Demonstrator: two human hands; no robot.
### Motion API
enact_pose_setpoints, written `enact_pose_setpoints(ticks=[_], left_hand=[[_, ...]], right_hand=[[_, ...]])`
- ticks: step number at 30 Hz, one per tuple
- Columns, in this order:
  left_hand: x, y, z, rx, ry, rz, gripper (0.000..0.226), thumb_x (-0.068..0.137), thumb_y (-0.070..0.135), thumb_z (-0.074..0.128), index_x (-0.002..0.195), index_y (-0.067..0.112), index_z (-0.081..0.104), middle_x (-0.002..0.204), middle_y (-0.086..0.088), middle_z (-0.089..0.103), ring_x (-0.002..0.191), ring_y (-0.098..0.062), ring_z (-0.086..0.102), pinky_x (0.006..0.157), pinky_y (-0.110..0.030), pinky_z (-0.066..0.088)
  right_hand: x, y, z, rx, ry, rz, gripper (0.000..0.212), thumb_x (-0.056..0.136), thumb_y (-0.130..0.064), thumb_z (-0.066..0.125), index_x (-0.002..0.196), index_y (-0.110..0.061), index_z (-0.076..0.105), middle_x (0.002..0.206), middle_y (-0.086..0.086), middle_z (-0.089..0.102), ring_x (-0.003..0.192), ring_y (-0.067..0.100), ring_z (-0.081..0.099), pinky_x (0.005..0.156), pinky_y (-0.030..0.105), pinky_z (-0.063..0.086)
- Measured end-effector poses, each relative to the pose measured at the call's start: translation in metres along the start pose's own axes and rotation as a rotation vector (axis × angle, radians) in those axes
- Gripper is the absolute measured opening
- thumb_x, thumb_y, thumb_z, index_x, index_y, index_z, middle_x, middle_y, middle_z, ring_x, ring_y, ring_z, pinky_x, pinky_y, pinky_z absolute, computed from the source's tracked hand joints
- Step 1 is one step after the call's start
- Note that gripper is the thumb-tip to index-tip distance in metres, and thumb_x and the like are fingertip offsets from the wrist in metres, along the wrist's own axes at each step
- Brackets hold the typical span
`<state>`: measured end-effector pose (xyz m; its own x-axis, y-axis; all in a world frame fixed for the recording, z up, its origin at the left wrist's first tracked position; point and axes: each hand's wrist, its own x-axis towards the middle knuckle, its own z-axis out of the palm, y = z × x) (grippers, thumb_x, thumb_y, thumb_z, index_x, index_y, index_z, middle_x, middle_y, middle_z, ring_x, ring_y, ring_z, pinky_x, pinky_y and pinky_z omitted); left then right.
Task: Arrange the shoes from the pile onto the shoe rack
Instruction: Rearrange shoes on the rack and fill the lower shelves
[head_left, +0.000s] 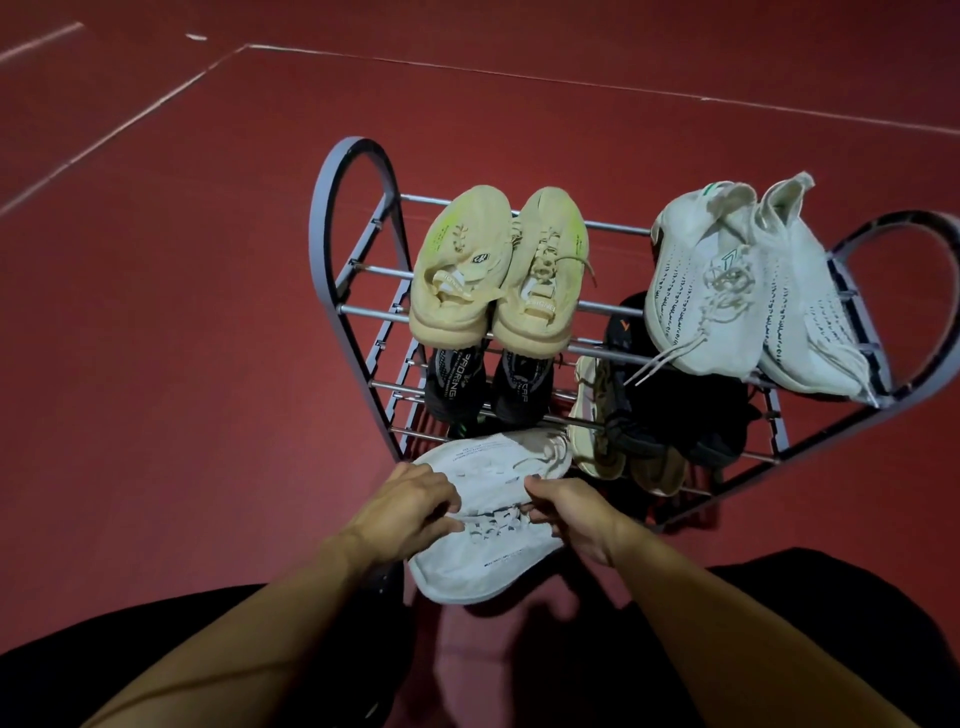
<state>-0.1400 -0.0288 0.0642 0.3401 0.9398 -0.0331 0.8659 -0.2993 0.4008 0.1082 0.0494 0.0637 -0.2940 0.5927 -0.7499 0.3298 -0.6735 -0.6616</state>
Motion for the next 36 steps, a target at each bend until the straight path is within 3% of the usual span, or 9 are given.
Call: enact_pose_setpoints(ticks=[3,6,11,16,22,27,30,32,36], left_hand=[[0.002,-0.001,-0.004,0.017,-0.011,-0.047,0.031,0.088,0.063,0.058,0.099,0.034,0.062,0.09,0.021,0.056,0.093,-0.004,0.04,0.087,-0.015,0.02],[0.004,-0.003,-0.007,0.046,-0.04,-0.102,0.032,0.085,0.066,0.058,0.098,0.037,0.06,0.094,0.019,0.057,0.096,-0.007,0.038,0.078,-0.026,0.019],[0.003,-0.005,-0.006,-0.007,-0.052,-0.246,0.031,0.085,0.064,0.06,0.105,0.04,0.057,0.108,0.019,0.052,0.106,-0.009,0.041,0.086,-0.03,0.03],[0.001,-0.008,-0.001,-0.062,0.061,-0.429,0.041,0.09,0.058,0.055,0.127,0.039,0.053,0.126,0.012,0.047,0.117,-0.014,0.039,0.092,-0.033,0.032],[0.01,0.001,0.012,-0.46,0.18,-0.735,0.051,0.093,0.05,0.061,0.135,0.024,0.05,0.127,0.0,0.046,0.122,-0.022,0.042,0.105,-0.038,0.039],[0.027,0.022,0.025,-1.037,0.092,-1.026,0.051,0.094,0.043,0.064,0.132,0.018,0.042,0.099,-0.001,0.06,0.084,-0.019,0.058,0.076,-0.031,0.05],[0.037,0.033,0.037,-1.234,0.079,-1.053,0.045,0.096,0.035,0.063,0.133,0.018,0.043,0.086,0.002,0.061,0.071,-0.013,0.058,0.051,-0.02,0.05],[0.043,0.038,0.043,-1.334,0.1,-1.035,0.043,0.099,0.031,0.061,0.137,0.023,0.043,0.083,0.001,0.063,0.069,-0.014,0.058,0.049,-0.021,0.051],[0.053,0.031,0.058,-1.574,0.074,-1.071,0.043,0.102,0.022,0.054,0.137,0.042,0.039,0.096,-0.007,0.064,0.086,-0.021,0.057,0.06,-0.026,0.054]], right_hand=[[-0.001,-0.001,-0.001,0.059,-0.021,0.037,0.034,0.092,-0.045,0.059,0.077,-0.015,0.057,0.084,0.012,0.062,0.063,0.013,0.049,0.053,0.025,0.021],[-0.009,-0.008,0.001,0.145,-0.014,0.113,0.043,0.095,-0.052,0.051,0.073,-0.015,0.052,0.085,0.016,0.062,0.074,0.022,0.061,0.053,0.024,0.036],[-0.018,-0.006,0.013,0.42,0.027,0.142,0.052,0.098,-0.052,0.044,0.113,-0.005,0.059,0.112,0.02,0.064,0.101,0.027,0.065,0.065,0.029,0.047],[-0.017,0.002,0.025,0.878,0.05,0.122,0.056,0.1,-0.044,0.042,0.137,-0.001,0.047,0.113,0.016,0.059,0.123,0.027,0.054,0.098,0.034,0.04],[-0.013,-0.006,0.037,1.271,0.04,0.074,0.045,0.095,-0.016,0.045,0.138,-0.004,0.044,0.133,0.018,0.054,0.125,0.027,0.053,0.102,0.033,0.041],[0.006,-0.011,0.058,1.436,-0.046,-0.006,0.035,0.094,-0.003,0.046,0.128,-0.008,0.048,0.135,0.012,0.054,0.126,0.023,0.052,0.101,0.031,0.041],[0.024,-0.017,0.068,1.49,-0.082,-0.054,0.031,0.091,0.009,0.042,0.112,-0.012,0.051,0.132,0.011,0.054,0.123,0.021,0.055,0.093,0.031,0.043],[0.034,-0.024,0.07,1.477,-0.09,-0.051,0.026,0.089,0.012,0.04,0.098,-0.01,0.052,0.125,0.012,0.057,0.119,0.021,0.056,0.09,0.03,0.045],[0.047,-0.03,0.064,1.442,-0.096,0.019,0.023,0.093,0.009,0.04,0.105,-0.003,0.055,0.111,0.014,0.06,0.105,0.021,0.057,0.087,0.031,0.048]])
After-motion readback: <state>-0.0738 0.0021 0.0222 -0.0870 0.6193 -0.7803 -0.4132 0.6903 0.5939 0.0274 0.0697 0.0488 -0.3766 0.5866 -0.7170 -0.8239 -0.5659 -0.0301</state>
